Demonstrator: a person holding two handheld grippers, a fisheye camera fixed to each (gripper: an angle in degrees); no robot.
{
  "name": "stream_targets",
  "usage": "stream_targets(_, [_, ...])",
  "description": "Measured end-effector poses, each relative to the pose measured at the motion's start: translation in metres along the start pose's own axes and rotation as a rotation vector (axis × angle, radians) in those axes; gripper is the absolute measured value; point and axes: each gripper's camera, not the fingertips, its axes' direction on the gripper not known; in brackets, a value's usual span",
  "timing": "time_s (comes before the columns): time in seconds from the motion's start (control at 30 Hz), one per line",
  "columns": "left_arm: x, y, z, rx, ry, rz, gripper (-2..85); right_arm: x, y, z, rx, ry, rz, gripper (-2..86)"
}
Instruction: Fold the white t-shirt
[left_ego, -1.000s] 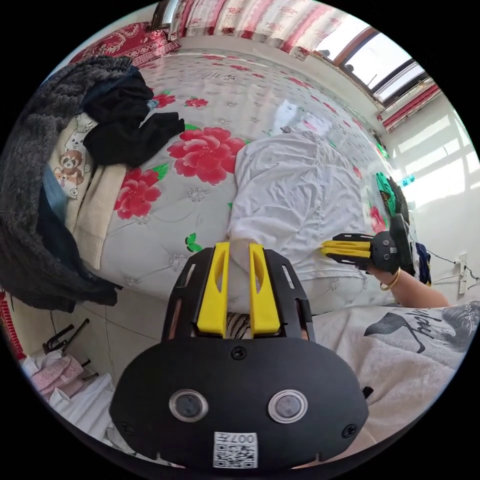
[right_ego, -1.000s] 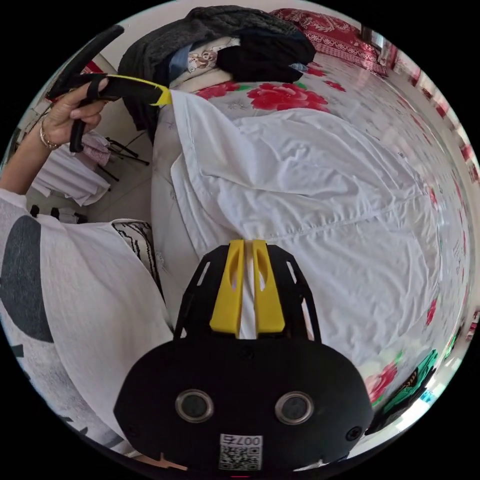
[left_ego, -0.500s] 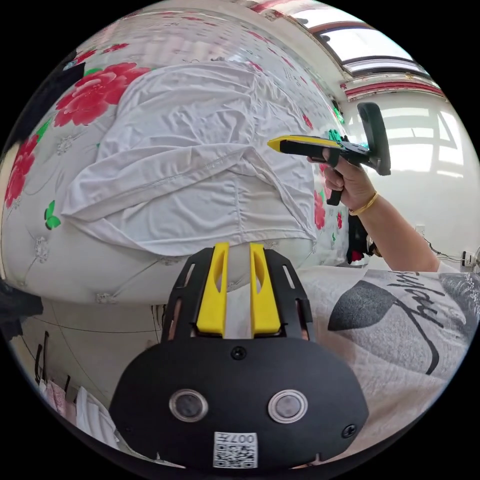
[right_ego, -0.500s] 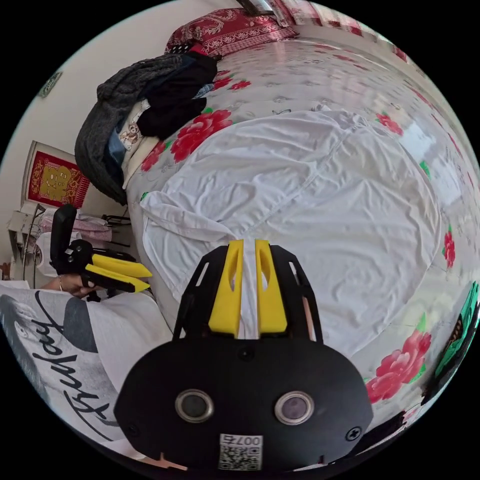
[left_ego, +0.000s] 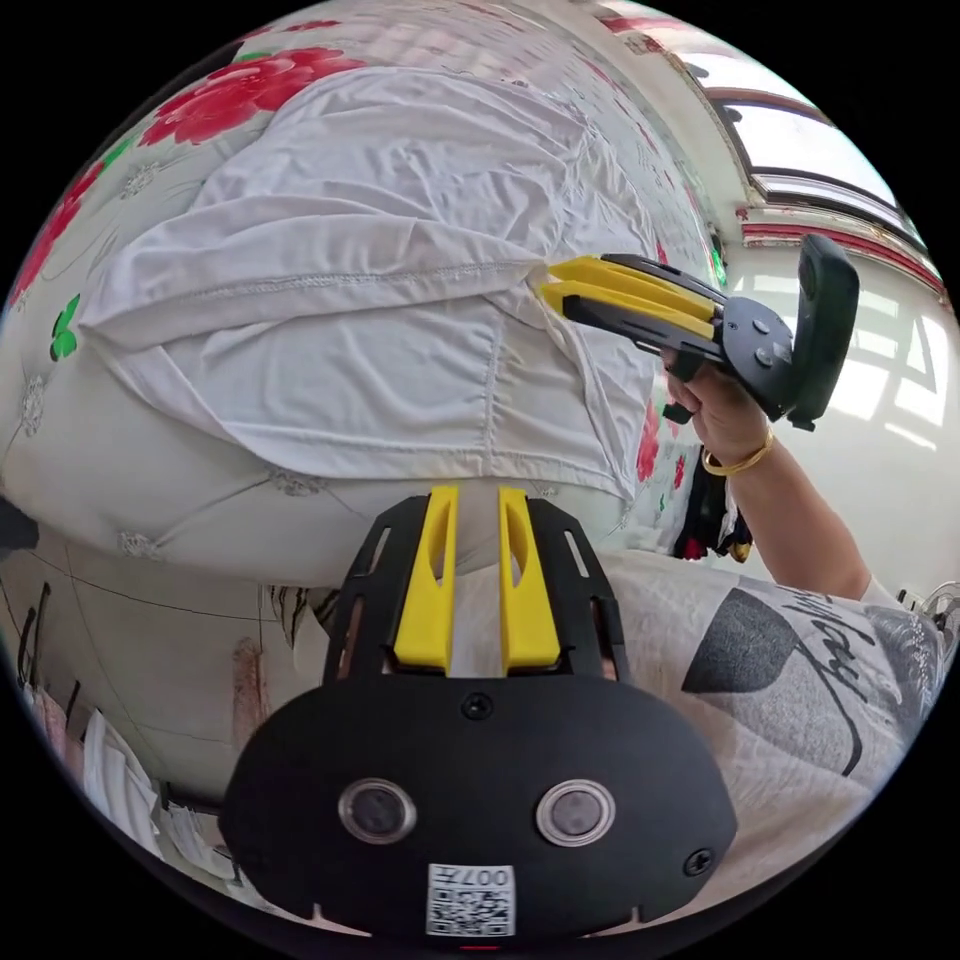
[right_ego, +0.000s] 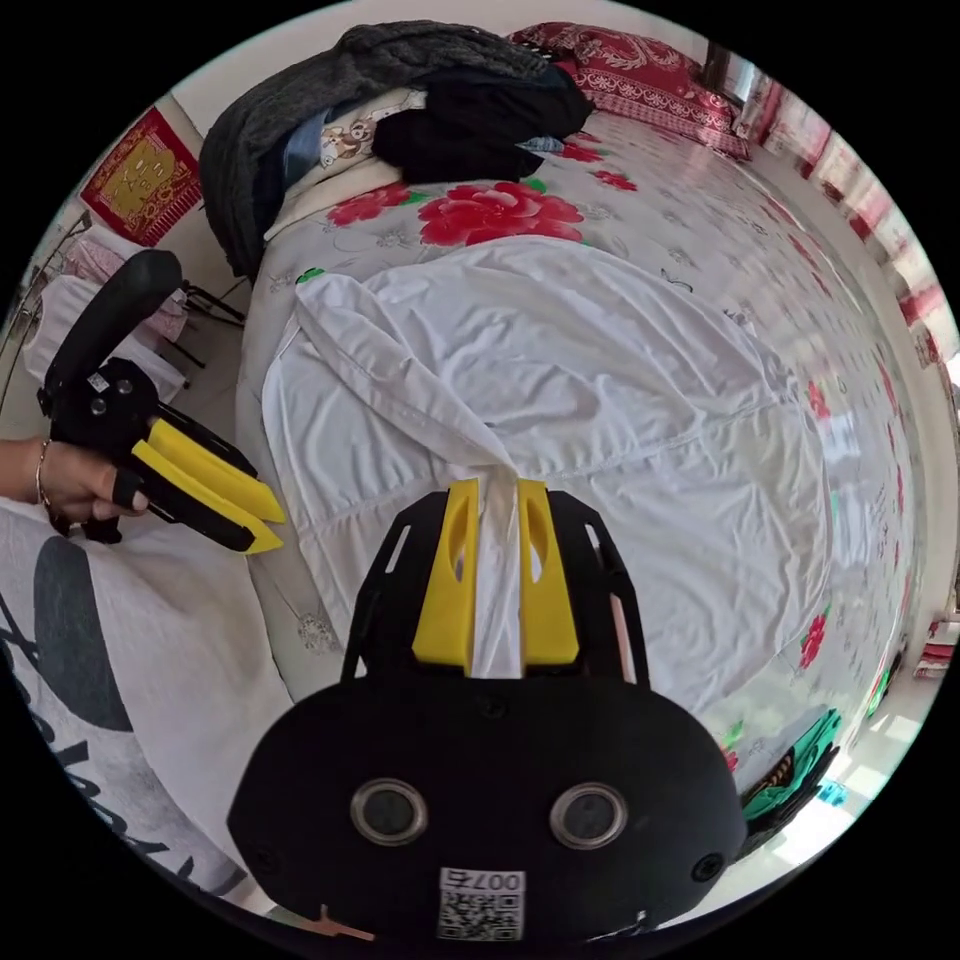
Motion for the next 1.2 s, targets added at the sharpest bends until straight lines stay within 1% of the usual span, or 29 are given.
stream_targets(0.03, [0.0, -0.002, -0.001, 0.002, 0.008, -0.005, 7.4, 0.0, -0.001, 0.004, -0.021, 0.004, -0.01, 3.2])
stream_targets(0.17, [-0.002, -0.012, -0.005, 0.02, 0.089, -0.047, 9.4, 0.008, -0.001, -0.002, 0.003, -0.003, 0.02, 1.8])
stream_targets(0.23, [-0.005, -0.016, -0.005, 0.031, 0.113, -0.078, 9.4, 0.019, 0.002, -0.011, 0.019, -0.072, 0.052, 0.8])
stream_targets(0.33, [-0.007, -0.019, -0.007, 0.038, 0.075, -0.108, 6.1, 0.034, 0.011, -0.024, 0.072, -0.173, 0.113, 0.2])
stream_targets(0.47, [-0.011, -0.021, -0.008, 0.04, 0.061, -0.141, 0.6, 0.047, 0.025, -0.038, 0.112, -0.239, 0.161, 0.0])
stream_targets(0.63, [-0.014, -0.019, -0.01, 0.048, 0.099, -0.155, -0.8, 0.054, 0.039, -0.058, 0.157, -0.279, 0.192, -0.1])
stream_targets(0.73, [-0.007, -0.015, -0.012, 0.058, 0.061, -0.127, -0.9, 0.054, 0.047, -0.072, 0.188, -0.287, 0.198, 0.0])
stream_targets(0.87, [0.006, -0.006, -0.022, 0.098, -0.034, -0.047, -0.8, 0.057, 0.062, -0.096, 0.235, -0.282, 0.218, 0.0])
stream_targets(0.93, [0.008, -0.001, -0.026, 0.101, -0.048, -0.025, -0.5, 0.062, 0.074, -0.112, 0.266, -0.291, 0.254, 0.0])
stream_targets(1.0, [0.009, 0.006, -0.023, 0.077, 0.006, -0.017, 0.6, 0.063, 0.084, -0.123, 0.294, -0.307, 0.275, -0.1])
stream_targets(1.1, [0.01, 0.014, -0.013, 0.034, 0.091, -0.02, 9.4, 0.059, 0.097, -0.132, 0.3, -0.319, 0.292, -0.1])
stream_targets(1.2, [0.0, 0.022, -0.012, 0.046, 0.151, -0.094, 11.1, 0.046, 0.105, -0.135, 0.282, -0.307, 0.283, -0.1])
